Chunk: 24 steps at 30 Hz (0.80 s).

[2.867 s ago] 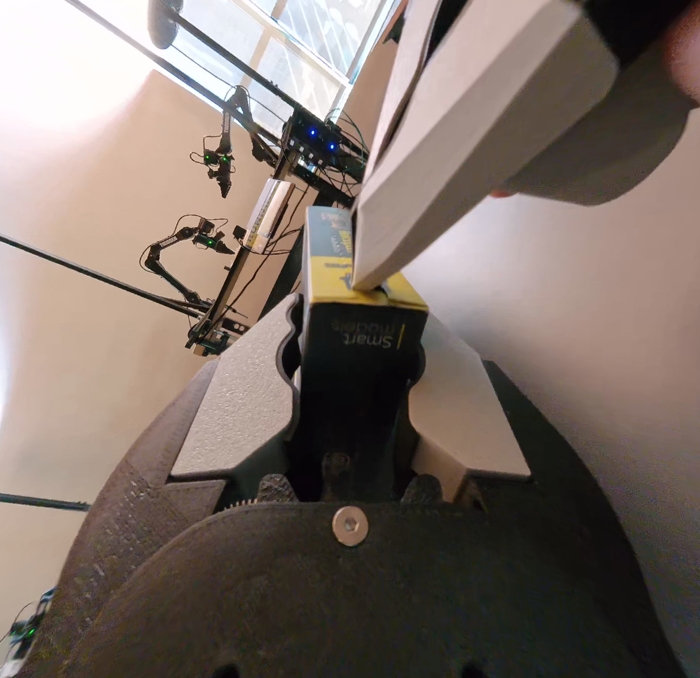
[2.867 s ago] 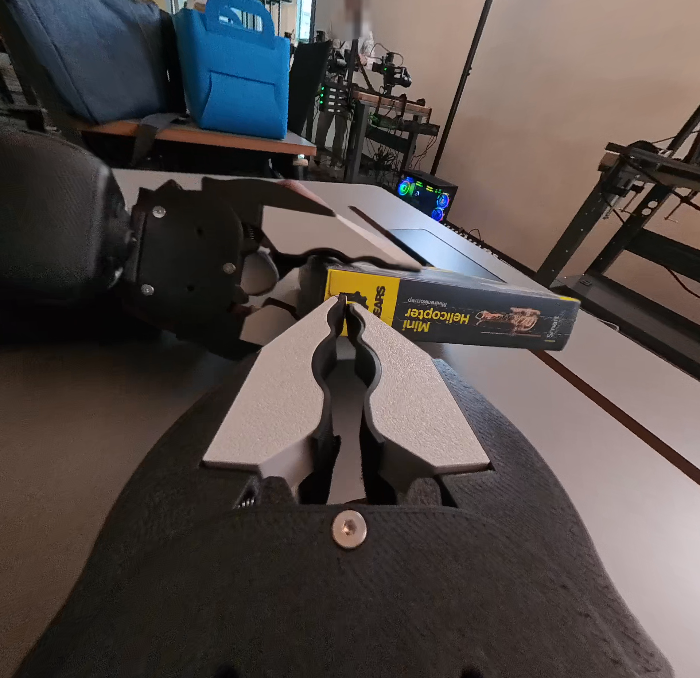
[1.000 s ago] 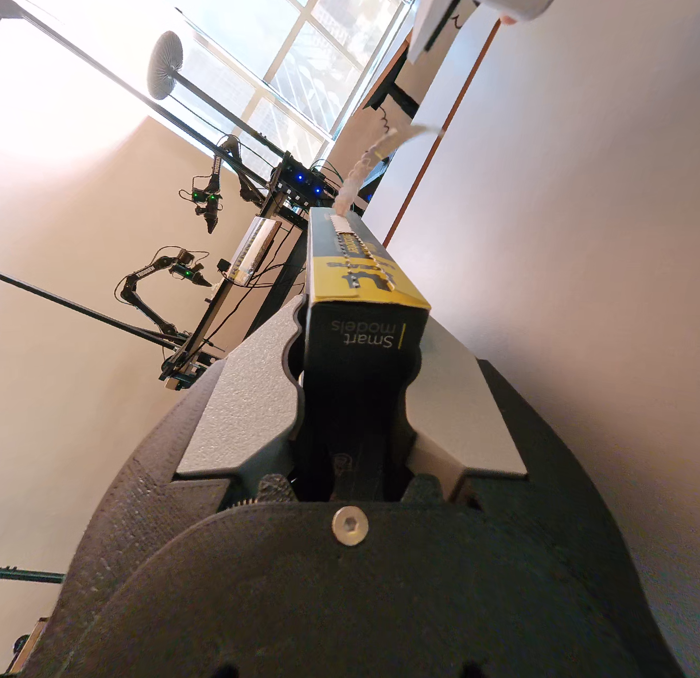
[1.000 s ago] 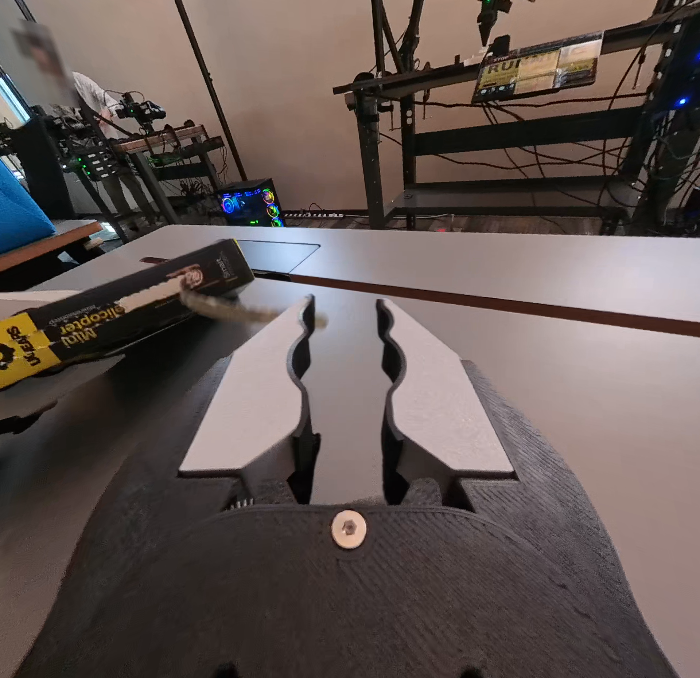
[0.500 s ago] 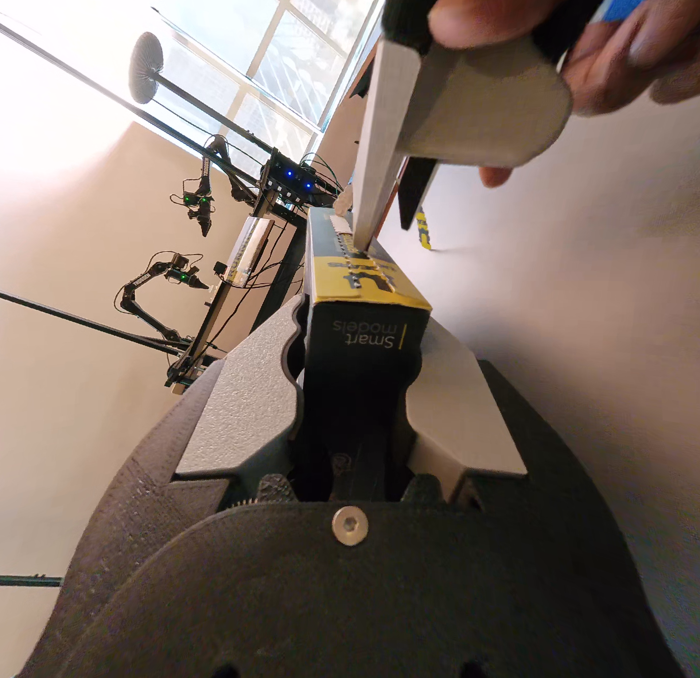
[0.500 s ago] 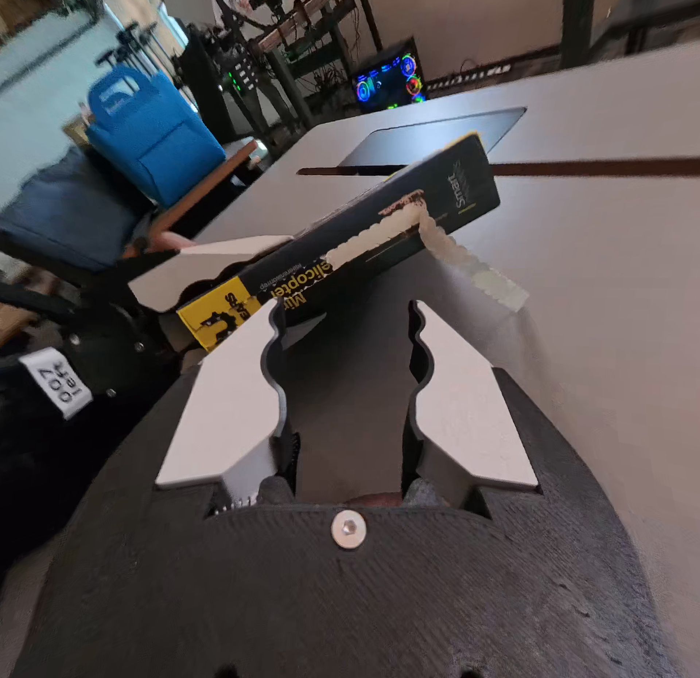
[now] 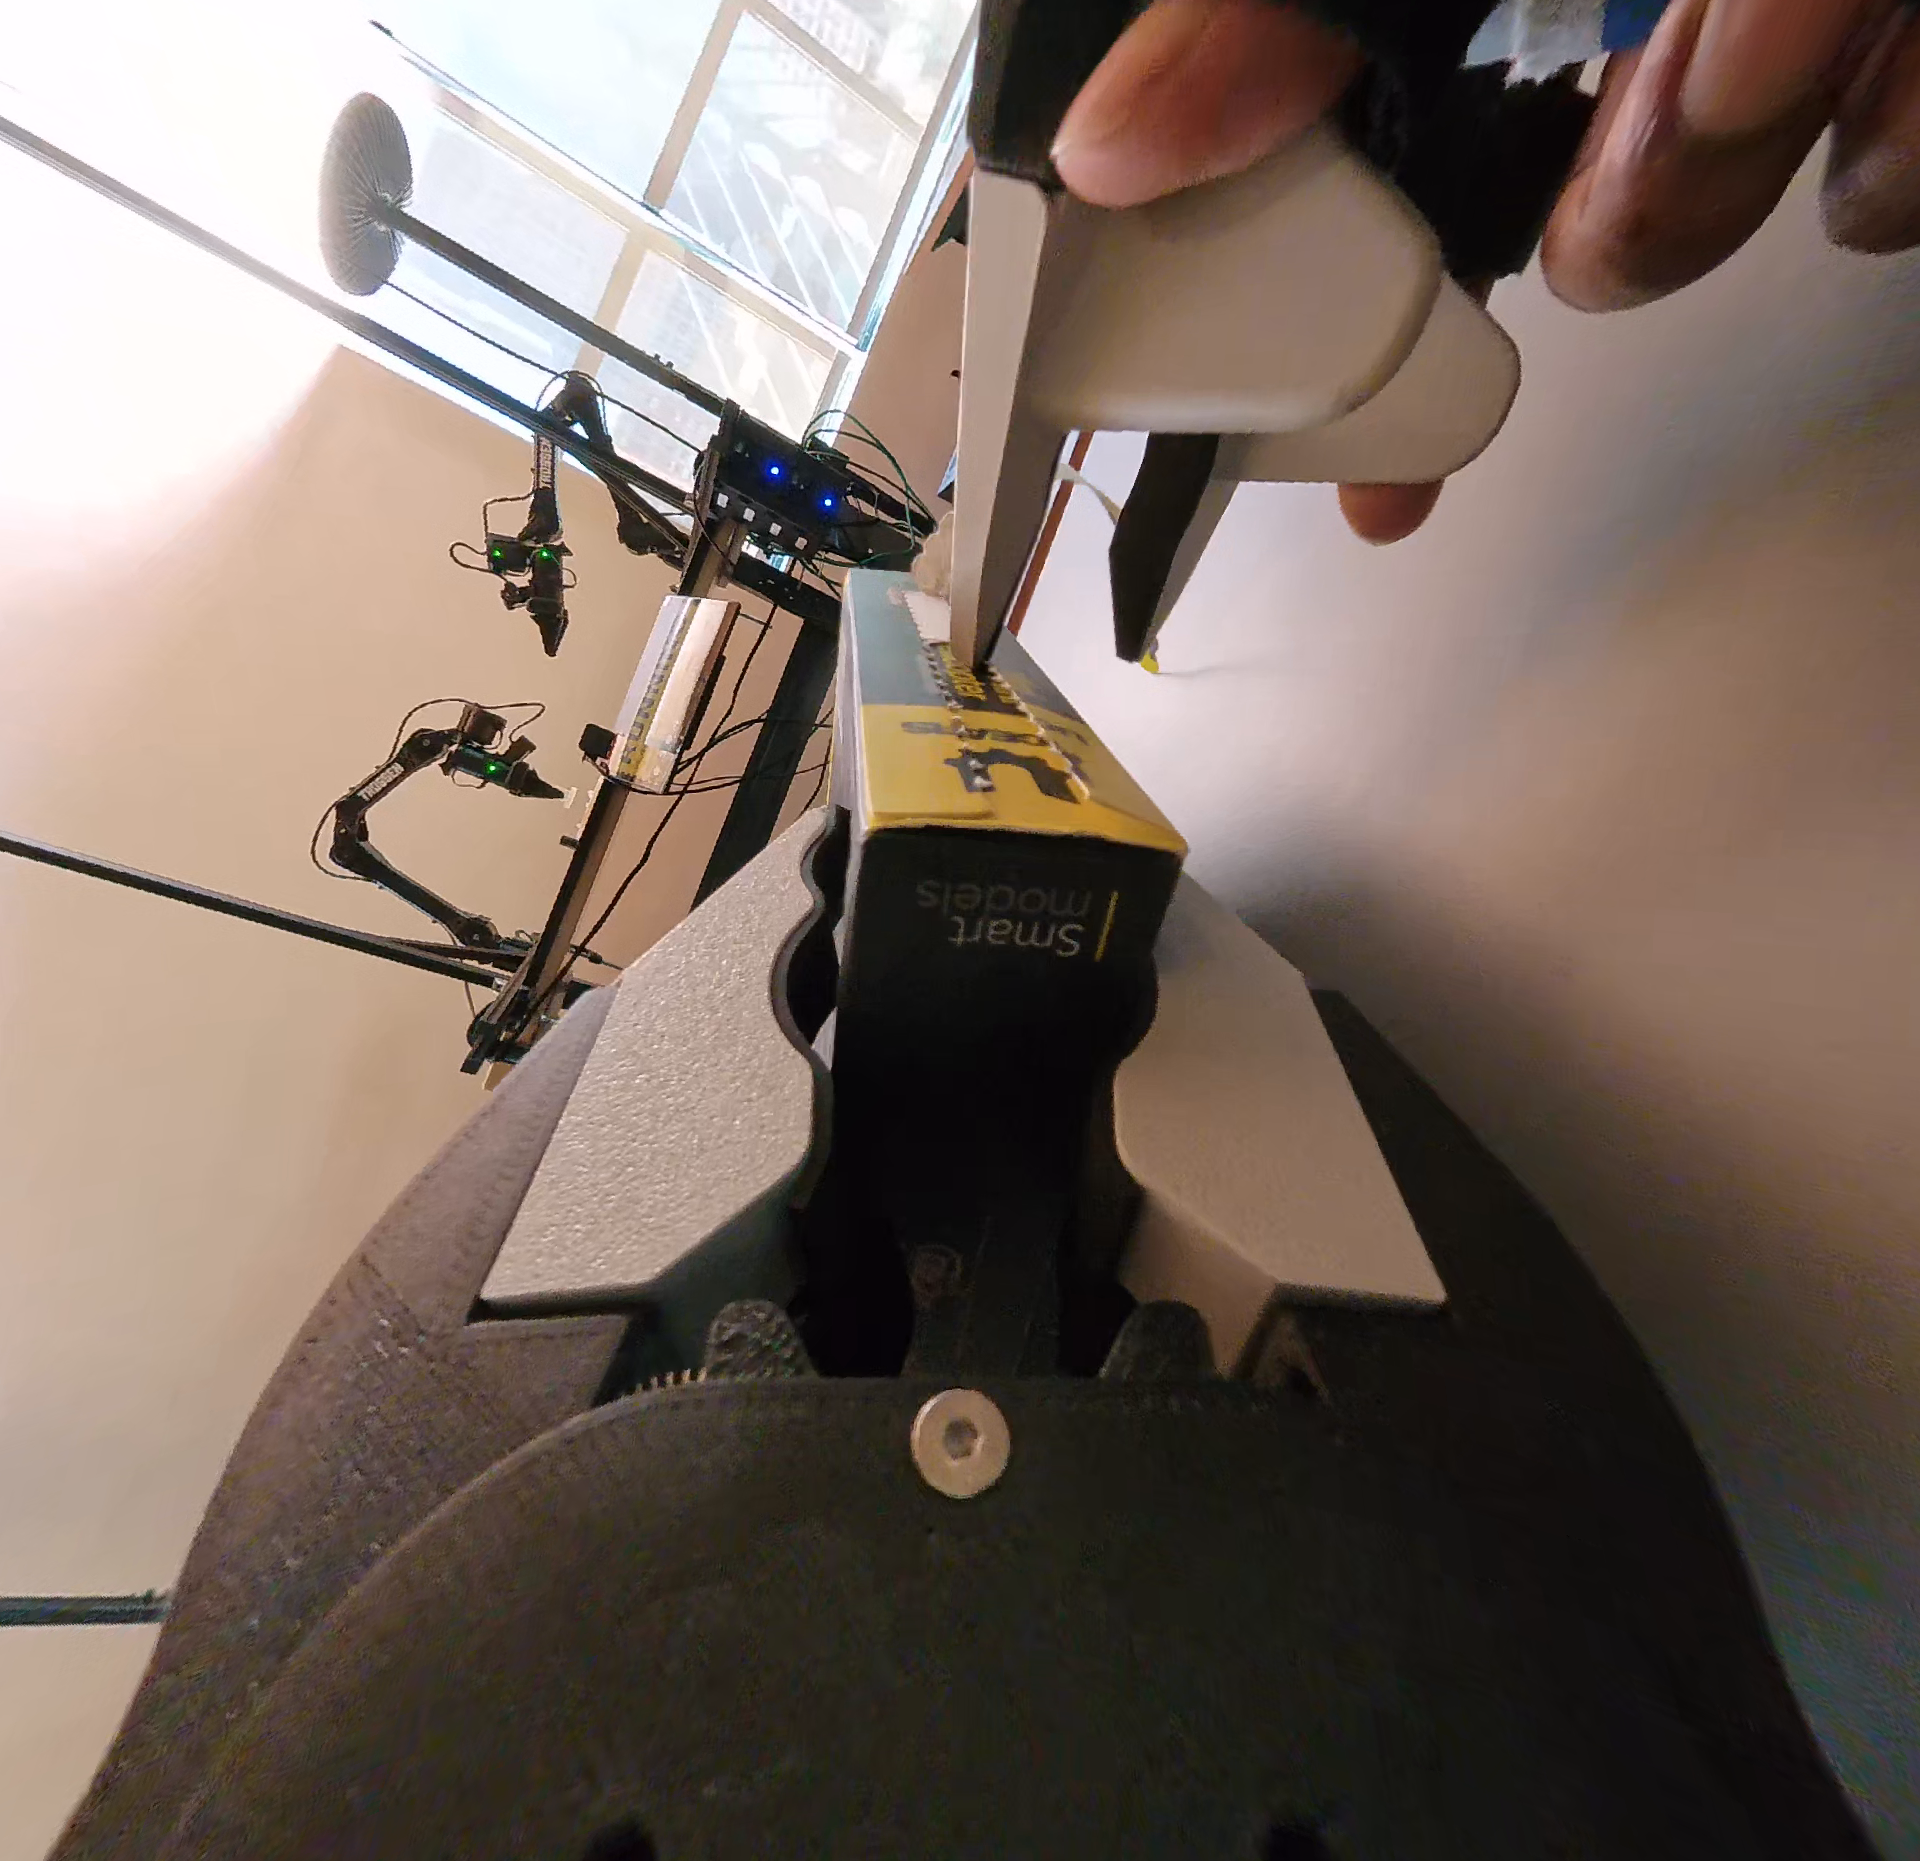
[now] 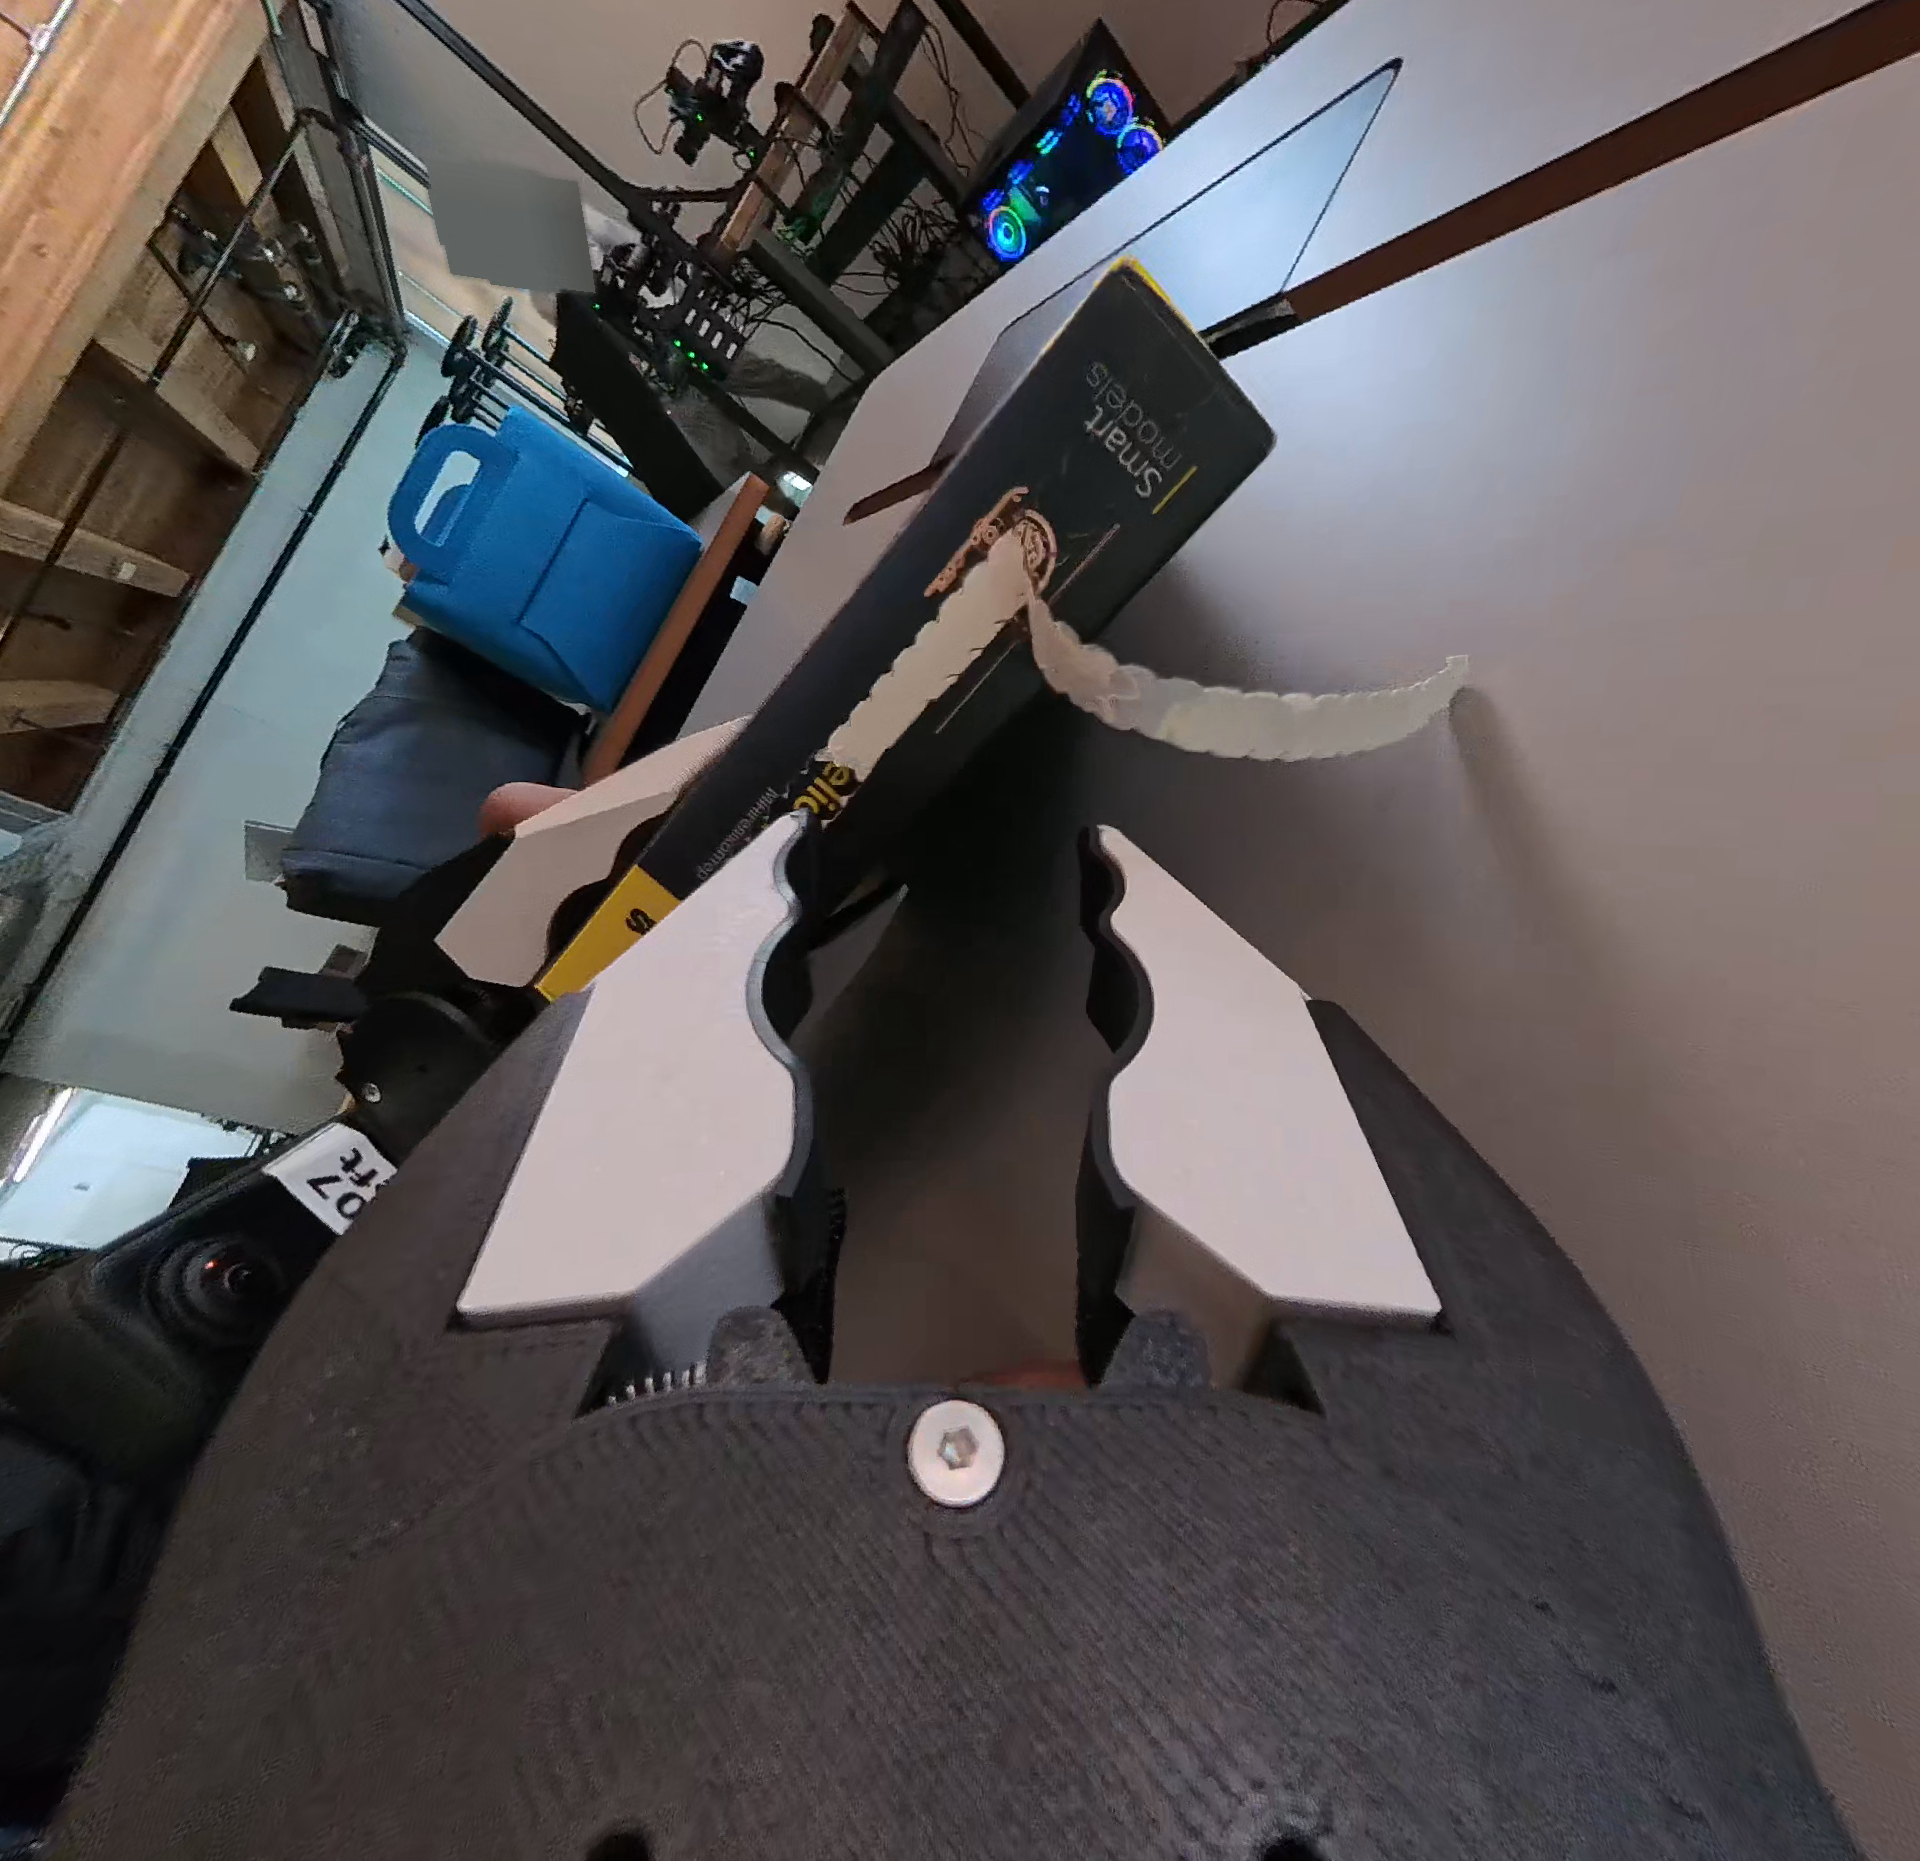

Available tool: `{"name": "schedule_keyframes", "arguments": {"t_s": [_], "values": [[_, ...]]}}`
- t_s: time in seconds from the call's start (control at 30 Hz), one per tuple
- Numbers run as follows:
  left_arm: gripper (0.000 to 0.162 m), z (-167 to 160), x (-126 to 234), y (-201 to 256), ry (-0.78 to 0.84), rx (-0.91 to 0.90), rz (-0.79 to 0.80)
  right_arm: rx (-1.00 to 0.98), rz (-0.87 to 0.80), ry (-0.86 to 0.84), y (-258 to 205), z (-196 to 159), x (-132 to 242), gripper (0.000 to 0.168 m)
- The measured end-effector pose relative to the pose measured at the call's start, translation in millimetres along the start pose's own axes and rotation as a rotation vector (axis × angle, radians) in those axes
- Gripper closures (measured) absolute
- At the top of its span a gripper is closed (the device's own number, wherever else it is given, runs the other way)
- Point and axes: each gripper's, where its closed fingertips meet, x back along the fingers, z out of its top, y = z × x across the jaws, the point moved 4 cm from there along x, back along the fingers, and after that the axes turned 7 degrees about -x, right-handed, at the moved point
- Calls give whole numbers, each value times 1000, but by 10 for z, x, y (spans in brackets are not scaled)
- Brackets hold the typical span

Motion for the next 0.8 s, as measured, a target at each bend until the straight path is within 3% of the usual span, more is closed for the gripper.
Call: {"name": "schedule_keyframes", "arguments": {"t_s": [0.63,0.8], "values": [[117,42,-74,225,-45,-180,-81,183,-270,-105,159,-84,97,127],[118,110,-82,228,-45,-175,-71,-86,-145,-39,240,-30,108,140]]}}
